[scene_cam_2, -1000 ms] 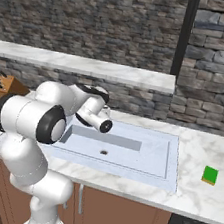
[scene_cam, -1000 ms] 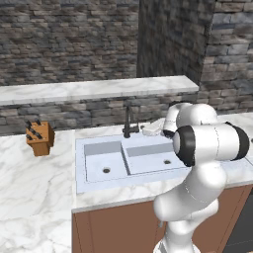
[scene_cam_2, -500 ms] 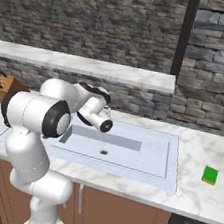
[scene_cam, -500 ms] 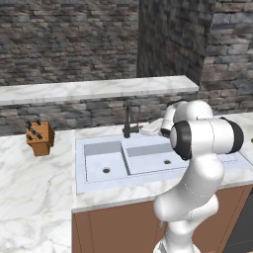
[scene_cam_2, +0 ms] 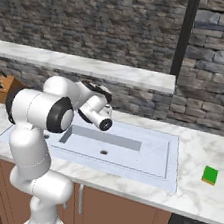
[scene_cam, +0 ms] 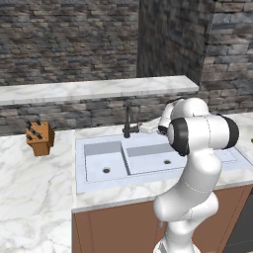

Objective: Soak the sponge with water for a few seconds and then drop it inside the sink.

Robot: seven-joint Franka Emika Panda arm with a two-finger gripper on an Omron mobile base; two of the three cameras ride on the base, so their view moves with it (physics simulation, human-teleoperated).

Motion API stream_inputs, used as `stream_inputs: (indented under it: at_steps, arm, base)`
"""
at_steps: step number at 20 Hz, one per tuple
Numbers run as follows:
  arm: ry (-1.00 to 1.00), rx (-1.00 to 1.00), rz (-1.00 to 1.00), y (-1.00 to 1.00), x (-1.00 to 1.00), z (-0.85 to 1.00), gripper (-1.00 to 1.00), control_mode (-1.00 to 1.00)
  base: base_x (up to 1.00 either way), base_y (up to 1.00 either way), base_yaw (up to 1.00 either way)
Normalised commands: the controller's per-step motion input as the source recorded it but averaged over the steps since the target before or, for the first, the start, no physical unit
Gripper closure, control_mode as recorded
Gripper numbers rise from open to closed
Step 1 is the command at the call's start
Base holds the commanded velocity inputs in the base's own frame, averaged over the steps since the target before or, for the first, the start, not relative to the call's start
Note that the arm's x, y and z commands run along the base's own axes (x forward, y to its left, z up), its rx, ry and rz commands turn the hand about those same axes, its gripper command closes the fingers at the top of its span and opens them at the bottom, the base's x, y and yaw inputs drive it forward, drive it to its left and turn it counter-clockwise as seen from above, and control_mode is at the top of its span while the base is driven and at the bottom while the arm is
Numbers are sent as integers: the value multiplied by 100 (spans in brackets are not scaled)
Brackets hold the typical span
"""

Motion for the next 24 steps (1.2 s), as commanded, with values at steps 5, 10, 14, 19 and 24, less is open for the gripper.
stream_inputs:
  at_steps: [5,10,14,19,24]
  arm:
    - [-2,1,-5,1,12,-13,-100,-100]
    - [-1,4,0,9,0,-24,-100,-100]
    - [0,3,0,0,4,-18,-100,-100]
    - [-2,0,0,0,11,-7,-100,-100]
    - [-6,0,0,0,13,0,-100,-100]
  base:
    - [0,0,0]
    - [0,0,0]
    - [0,0,0]
    - [0,0,0]
    - [0,0,0]
